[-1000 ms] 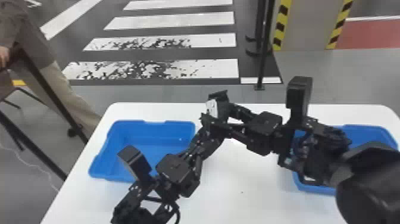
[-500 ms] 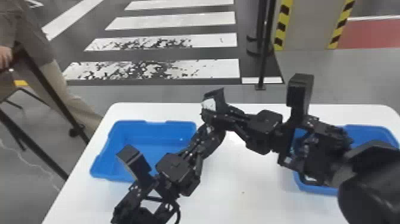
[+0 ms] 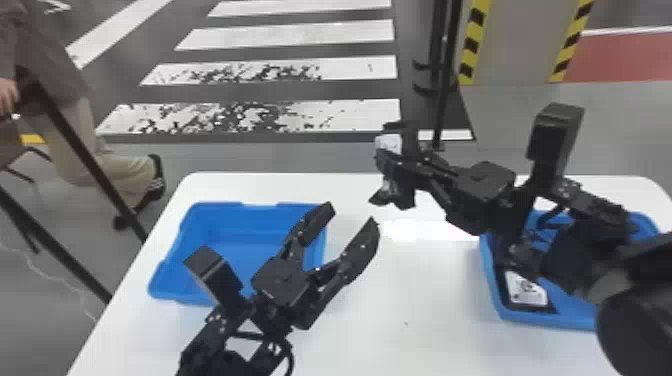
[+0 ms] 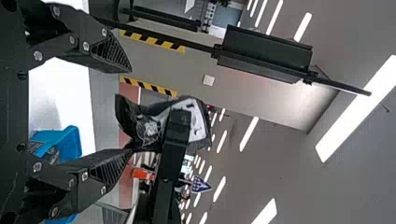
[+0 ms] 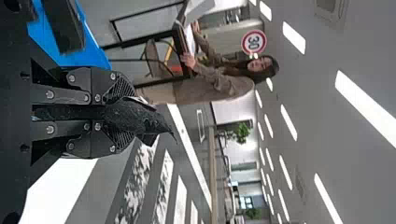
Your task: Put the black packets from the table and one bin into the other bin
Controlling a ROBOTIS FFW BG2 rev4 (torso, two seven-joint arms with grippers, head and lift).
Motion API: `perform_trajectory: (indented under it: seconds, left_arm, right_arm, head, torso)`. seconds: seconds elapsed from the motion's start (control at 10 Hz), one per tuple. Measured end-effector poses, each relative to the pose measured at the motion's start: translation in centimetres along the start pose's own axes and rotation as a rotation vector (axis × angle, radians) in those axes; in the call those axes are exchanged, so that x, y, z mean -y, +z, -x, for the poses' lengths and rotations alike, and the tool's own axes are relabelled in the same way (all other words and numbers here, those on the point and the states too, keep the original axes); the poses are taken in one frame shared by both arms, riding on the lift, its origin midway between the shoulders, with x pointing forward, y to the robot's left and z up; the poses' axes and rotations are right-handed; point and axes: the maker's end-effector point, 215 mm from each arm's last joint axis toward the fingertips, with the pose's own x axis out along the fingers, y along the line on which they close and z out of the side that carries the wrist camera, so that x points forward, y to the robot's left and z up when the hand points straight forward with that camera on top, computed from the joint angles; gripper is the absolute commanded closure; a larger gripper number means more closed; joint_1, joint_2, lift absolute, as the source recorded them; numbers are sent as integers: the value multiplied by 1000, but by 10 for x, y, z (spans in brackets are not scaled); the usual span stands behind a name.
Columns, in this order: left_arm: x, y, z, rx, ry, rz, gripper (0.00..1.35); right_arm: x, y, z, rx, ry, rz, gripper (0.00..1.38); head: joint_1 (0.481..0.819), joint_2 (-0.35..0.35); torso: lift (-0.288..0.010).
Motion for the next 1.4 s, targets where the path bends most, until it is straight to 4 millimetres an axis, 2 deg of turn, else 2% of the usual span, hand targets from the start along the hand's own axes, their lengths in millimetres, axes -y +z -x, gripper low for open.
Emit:
perform_trajectory:
  seconds: [0.1, 0.3, 0.5, 0.6, 0.7, 0.8, 0.9, 1.1, 1.4]
  left_arm:
    - [-2, -1, 1, -4, 3, 0, 148]
    - [-3, -3, 2, -10, 7, 0, 148]
    - [-5, -5, 3, -17, 11, 1, 148]
    - [-5, -6, 3, -21, 11, 1, 148]
    - [-5, -7, 3, -24, 11, 0, 144]
    - [-5, -8, 4, -26, 12, 0, 142]
    - [-5, -8, 4, -26, 12, -2, 142]
    - [-9, -5, 5, -16, 23, -9, 137]
    - [-38, 6, 24, 24, 131, -48, 128]
  right_arm:
    - [34, 0, 20, -4, -87, 19, 1147]
    - [119, -17, 91, -63, -332, 68, 1147]
    - [179, -48, 160, -161, -515, 76, 1145]
    - [201, -65, 185, -206, -574, 67, 1099]
    - [215, -80, 203, -244, -606, 59, 772]
    - [225, -88, 212, -256, -616, 67, 279]
    - [228, -83, 212, -235, -614, 91, 30]
    - [211, -54, 210, -137, -597, 156, 165]
    - [151, -24, 214, 8, -551, 206, 186]
  head:
    - [695, 58]
    - [695, -70]
    - [695, -160]
    - [695, -208]
    - [695, -239]
    - [695, -258]
    - [695, -261]
    - [695, -249]
    - [695, -189]
  torso:
    - [-110]
    - [-110]
    - [-110]
    - [-110]
    - [-110]
    - [-110]
    - [-110]
    - [-110]
    - [-110]
